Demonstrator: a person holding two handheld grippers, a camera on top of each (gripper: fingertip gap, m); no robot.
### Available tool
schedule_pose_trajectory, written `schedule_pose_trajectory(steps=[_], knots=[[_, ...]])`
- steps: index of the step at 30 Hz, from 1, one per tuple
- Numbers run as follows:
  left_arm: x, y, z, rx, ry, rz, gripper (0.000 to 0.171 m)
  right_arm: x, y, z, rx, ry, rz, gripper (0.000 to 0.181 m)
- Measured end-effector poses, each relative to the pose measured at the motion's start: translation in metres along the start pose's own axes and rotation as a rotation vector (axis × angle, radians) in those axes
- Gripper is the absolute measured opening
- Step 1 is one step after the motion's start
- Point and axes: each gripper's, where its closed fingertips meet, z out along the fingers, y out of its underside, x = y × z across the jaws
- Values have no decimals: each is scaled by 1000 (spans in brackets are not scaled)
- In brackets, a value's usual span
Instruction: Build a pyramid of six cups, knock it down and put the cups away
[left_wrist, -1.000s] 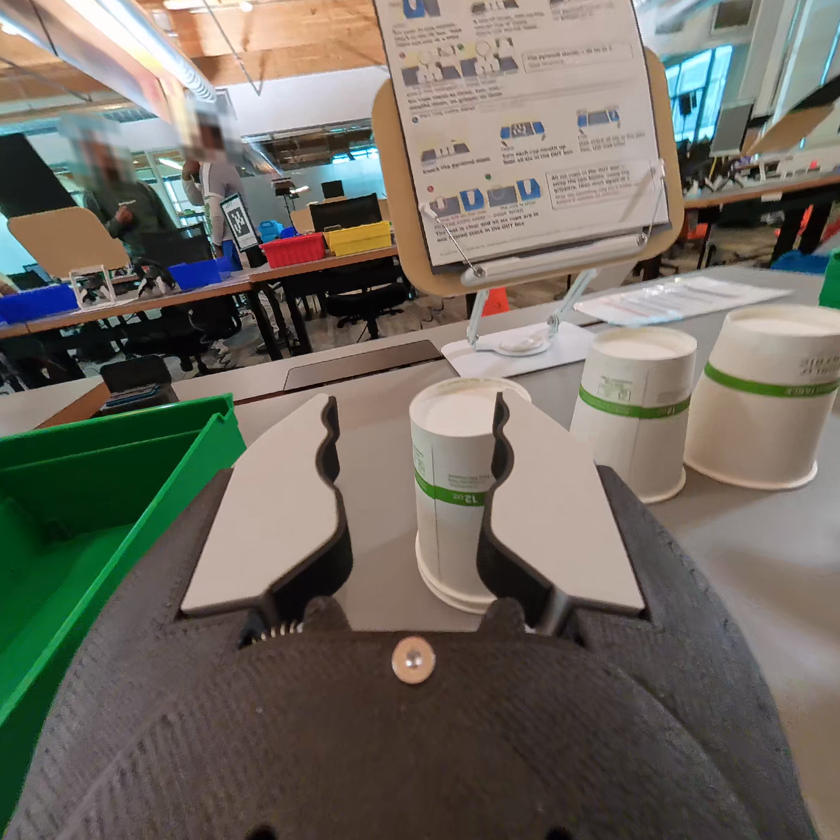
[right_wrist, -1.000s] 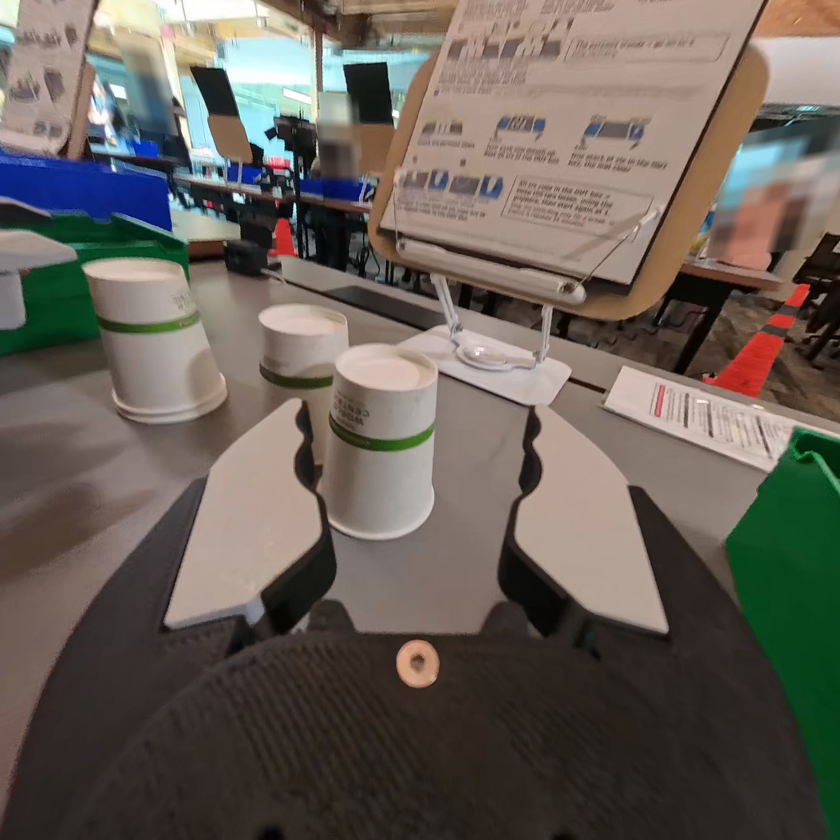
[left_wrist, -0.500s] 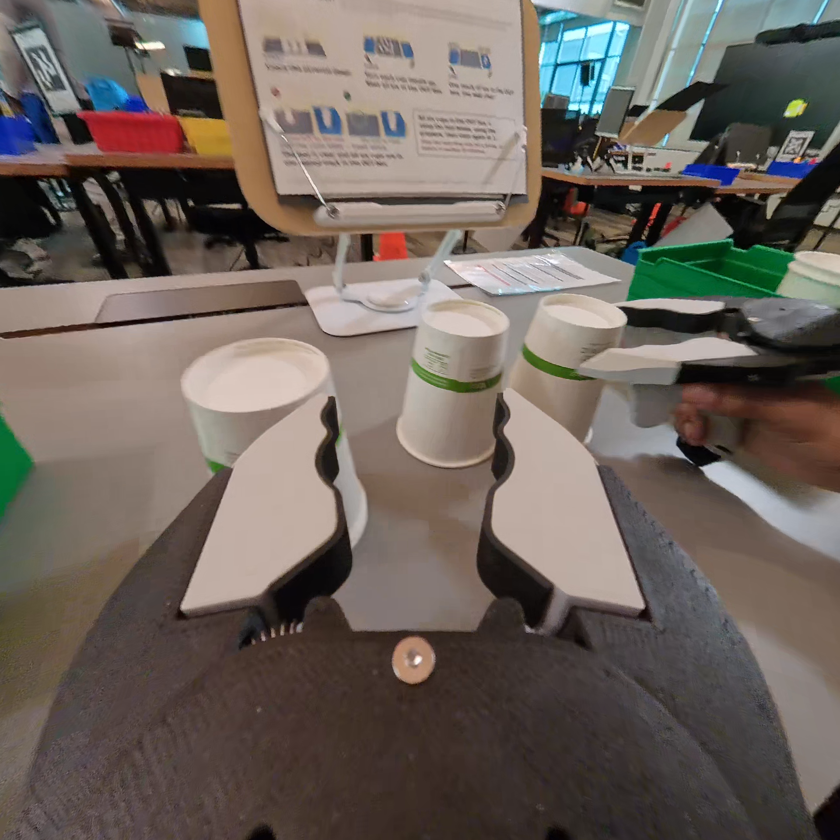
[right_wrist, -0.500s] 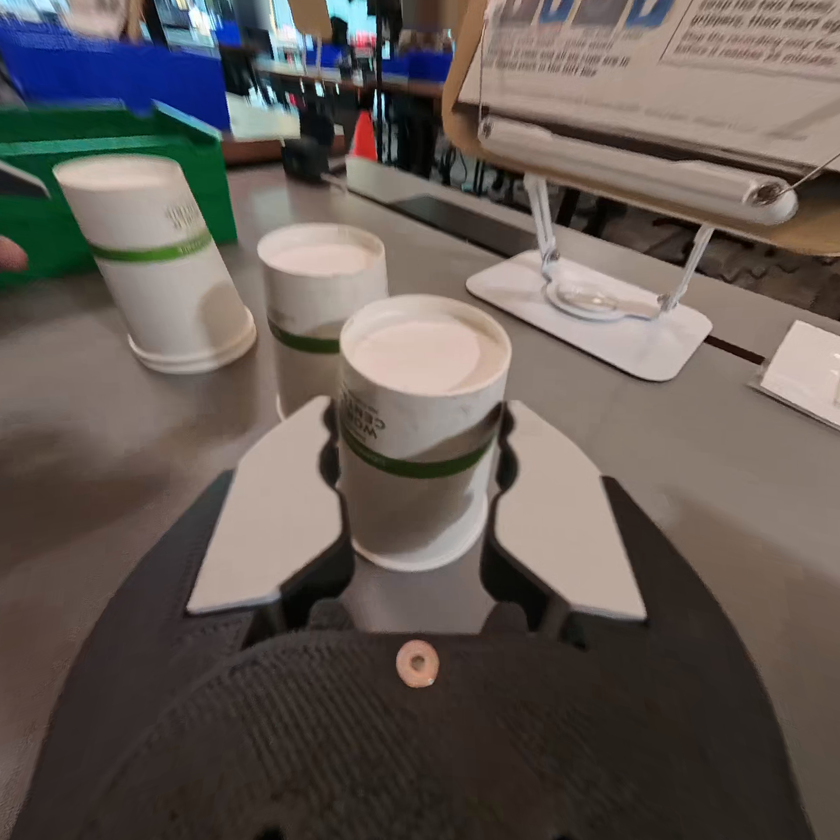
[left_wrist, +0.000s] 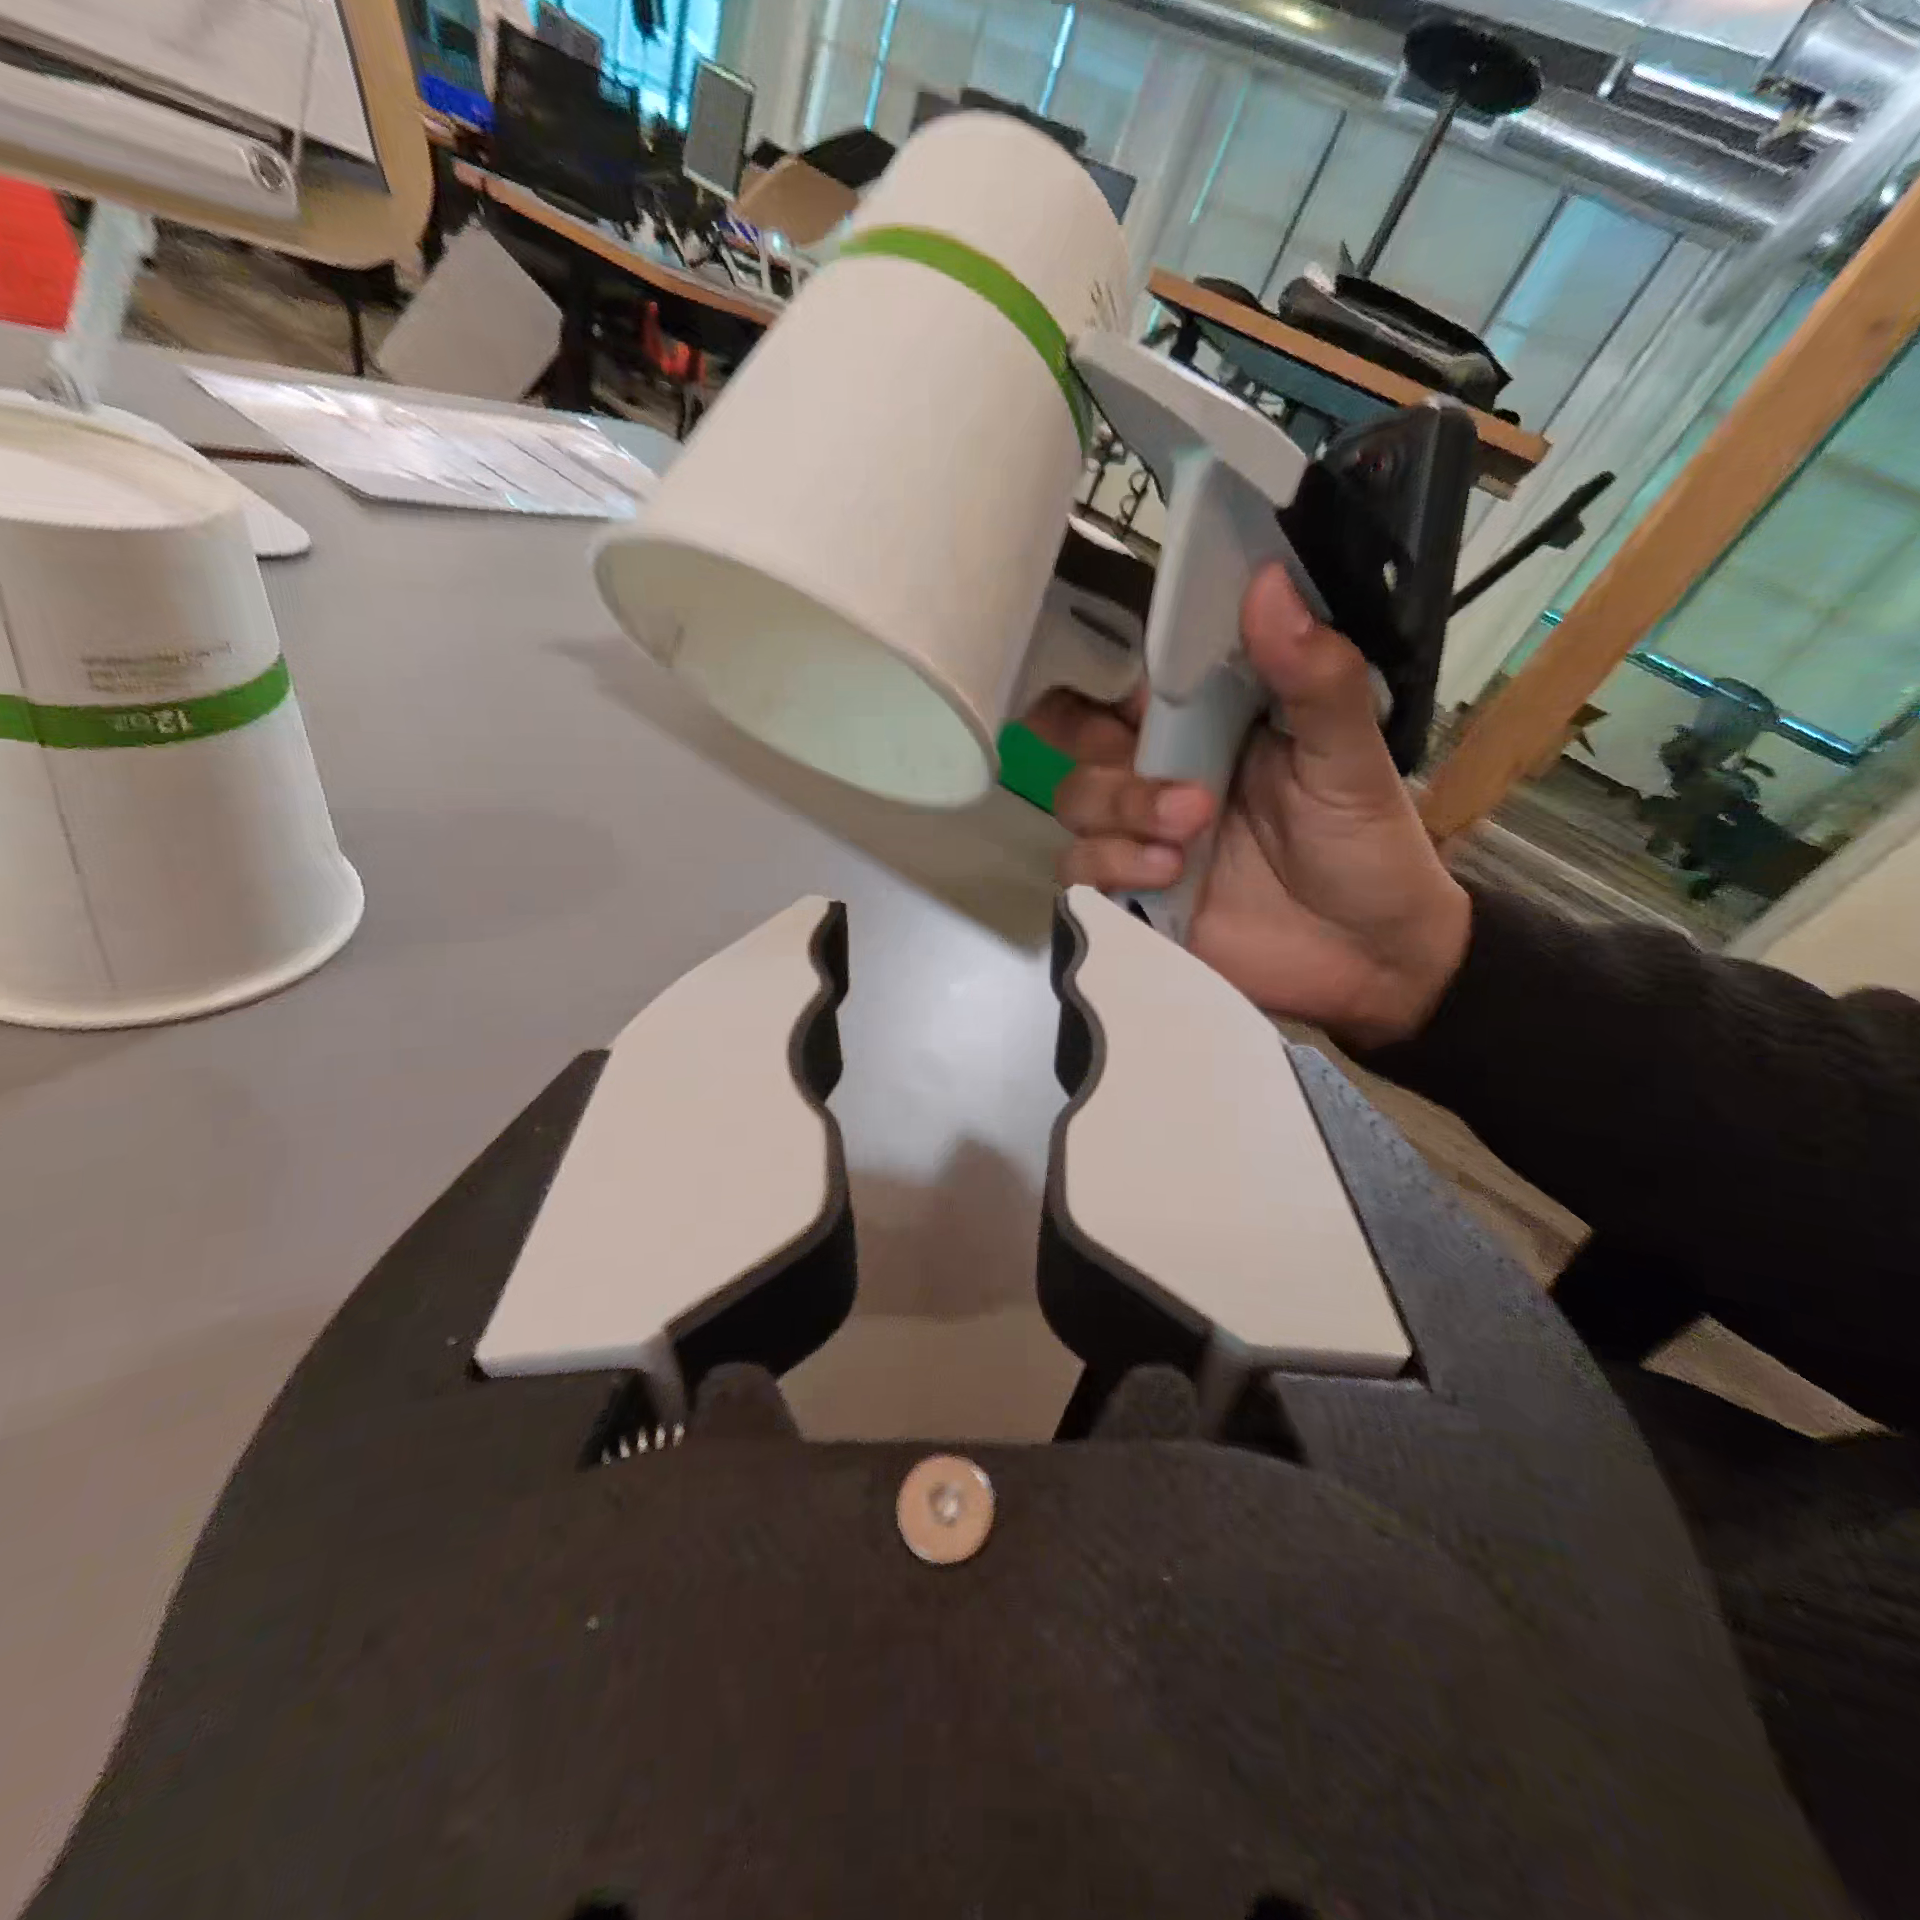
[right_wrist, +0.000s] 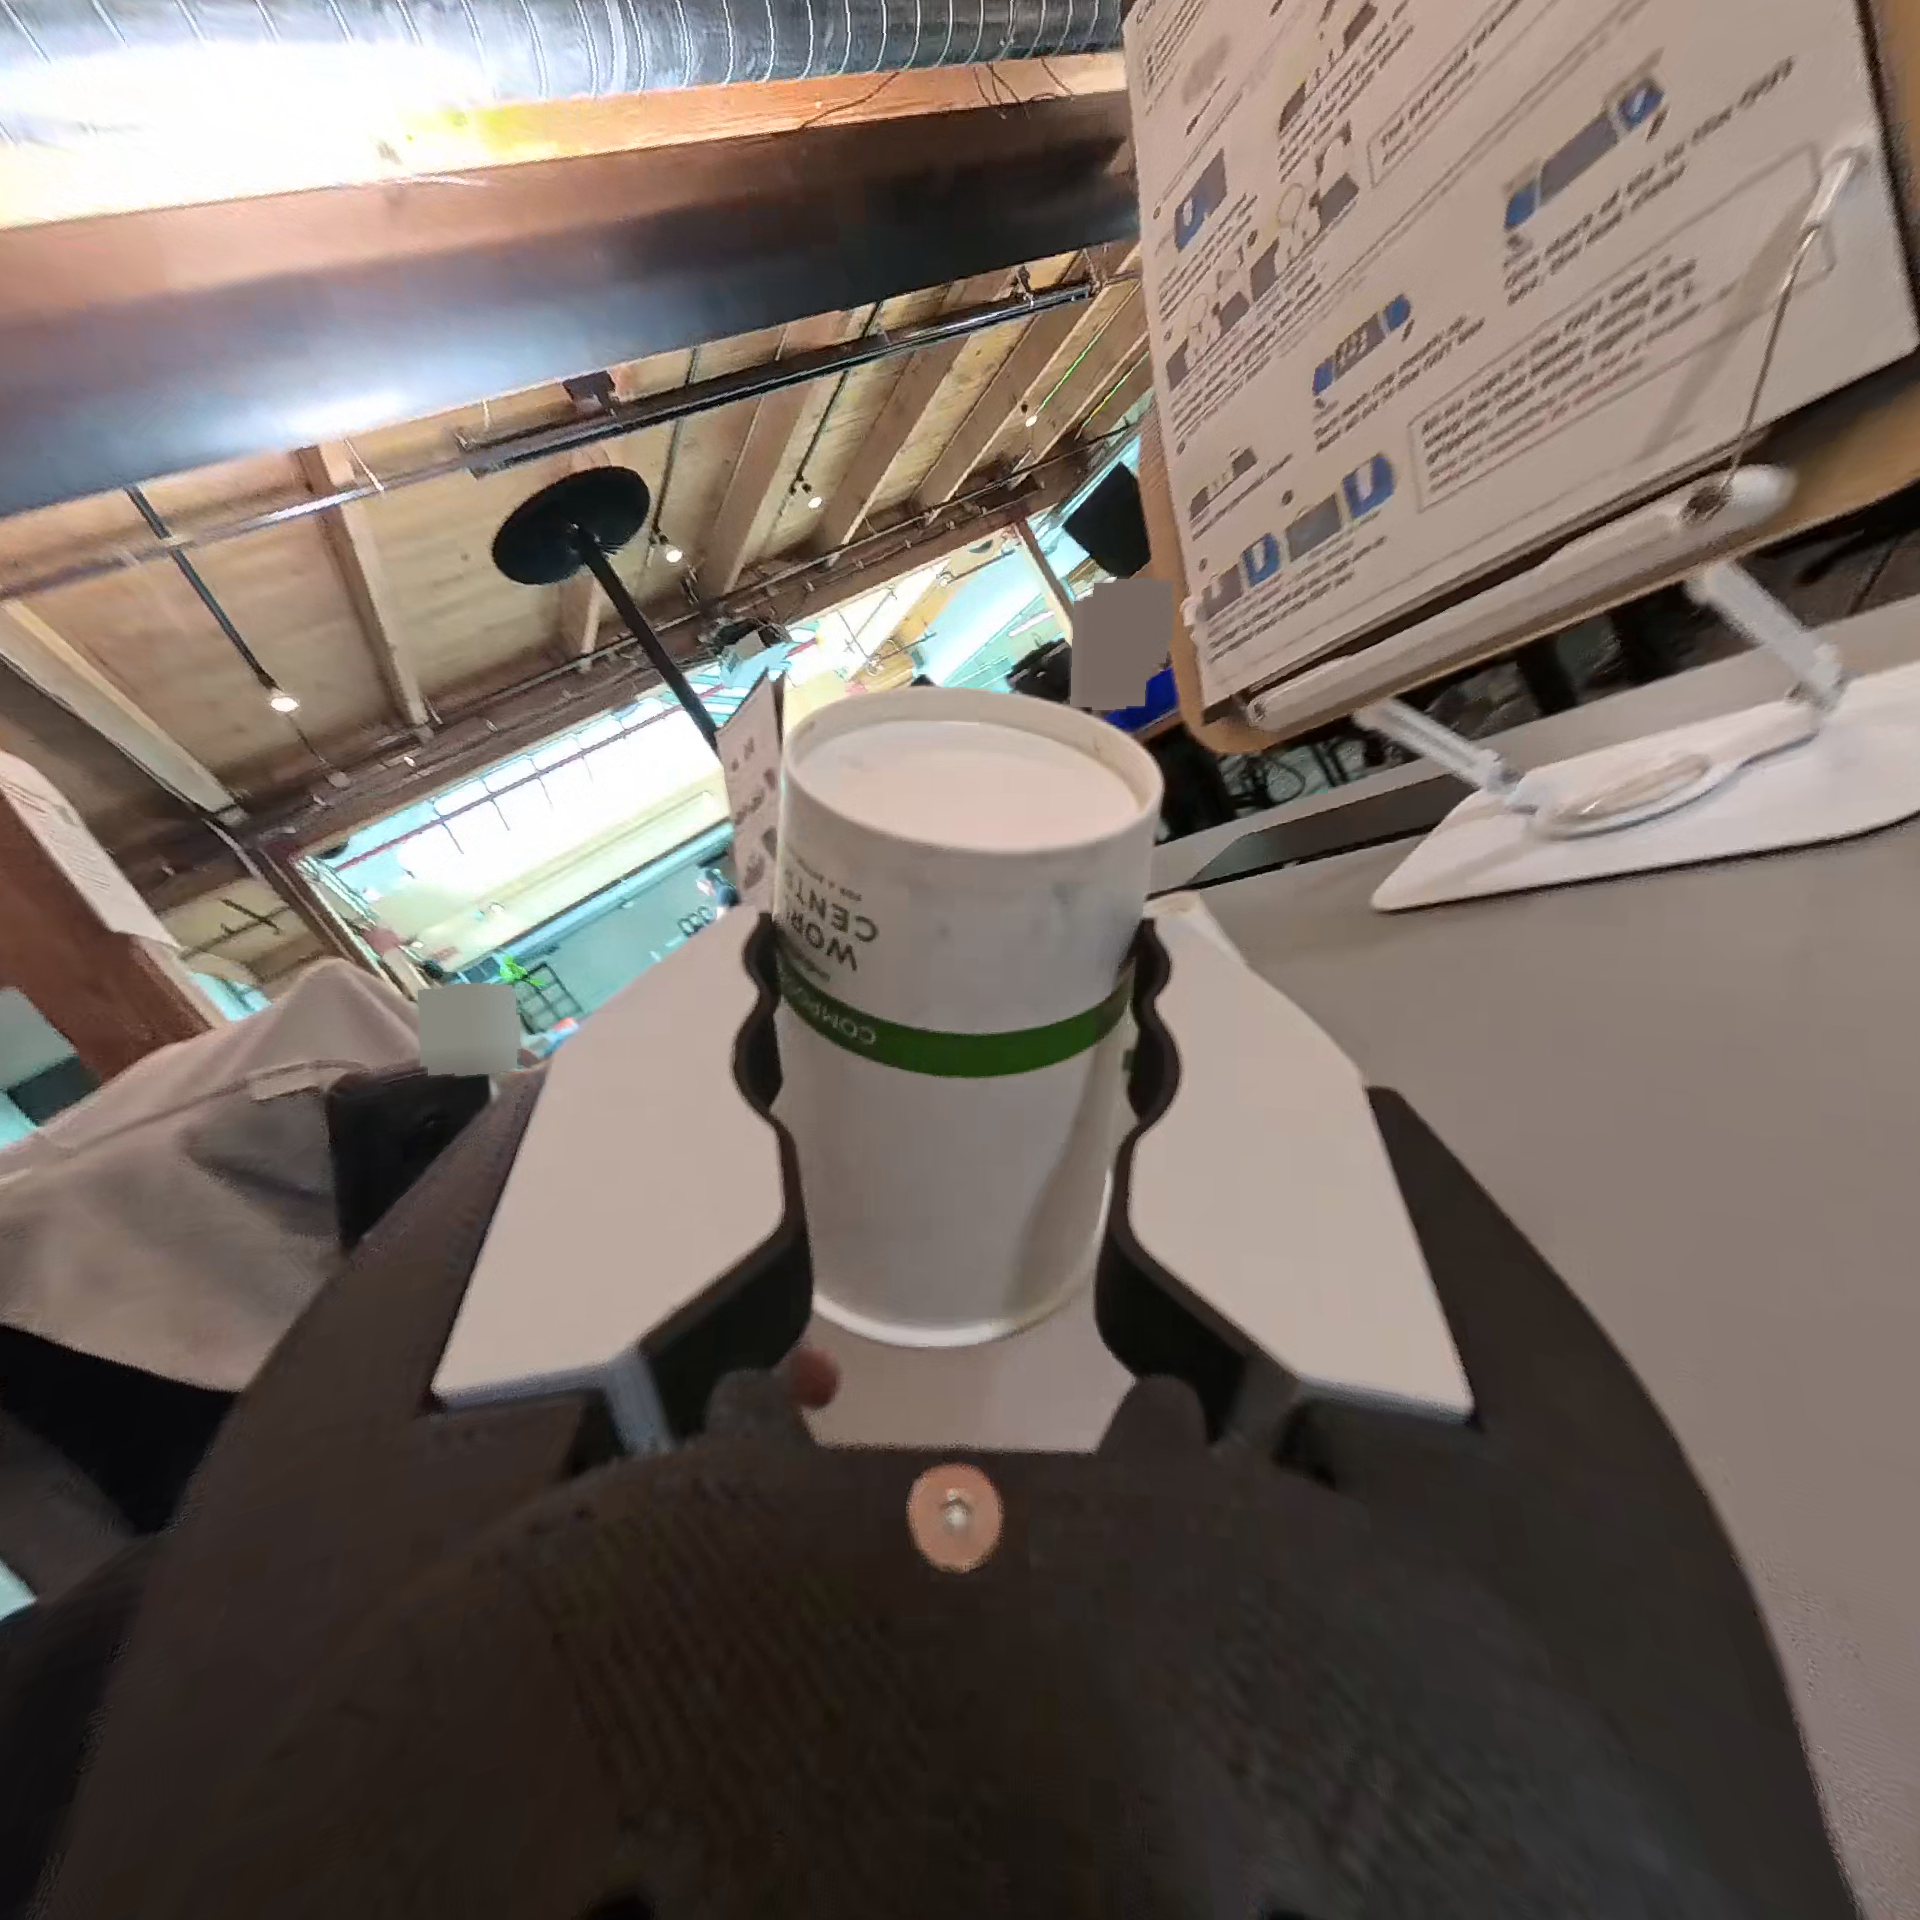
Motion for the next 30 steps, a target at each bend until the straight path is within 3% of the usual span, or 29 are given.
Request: schedule_pose_trajectory(steps=[3, 6, 12, 16, 20, 22, 23, 24, 27, 30], knots=[[1, -12, 1, 87, -83, 126, 49, -16, 11, -3, 0, -49, 70, 66], [15, -9, 3, 68, -9, 199, 41, -19, 21, 5, -26, -77, 74, 66], [15, -14, 3, 95, 41, 164, 28, -8, 23, 7, -45, -92, 185, 66], [13, -33, -7, 209, 112, -25, 40, -4, 31, 8, -94, -76, 192, 66], [-17, -51, -22, 320, 15, -155, 35, -16, 52, 12, -235, -101, 61, 66], [-38, -59, -34, 381, -54, -195, 10, -20, 67, 13, -334, -111, -28, 64], [-43, -61, -38, 389, -52, -211, 10, -17, 73, 13, -375, -88, -86, 58], [-47, -62, -41, 388, -46, -236, 8, -12, 76, 13, -403, -64, -149, 60], [-67, -67, -53, 431, -106, -291, 6, 10, 76, 11, -459, 31, -310, 91], [-85, -63, -57, 402, -188, -283, 6, 25, 68, 7, -481, 86, -435, 90]])
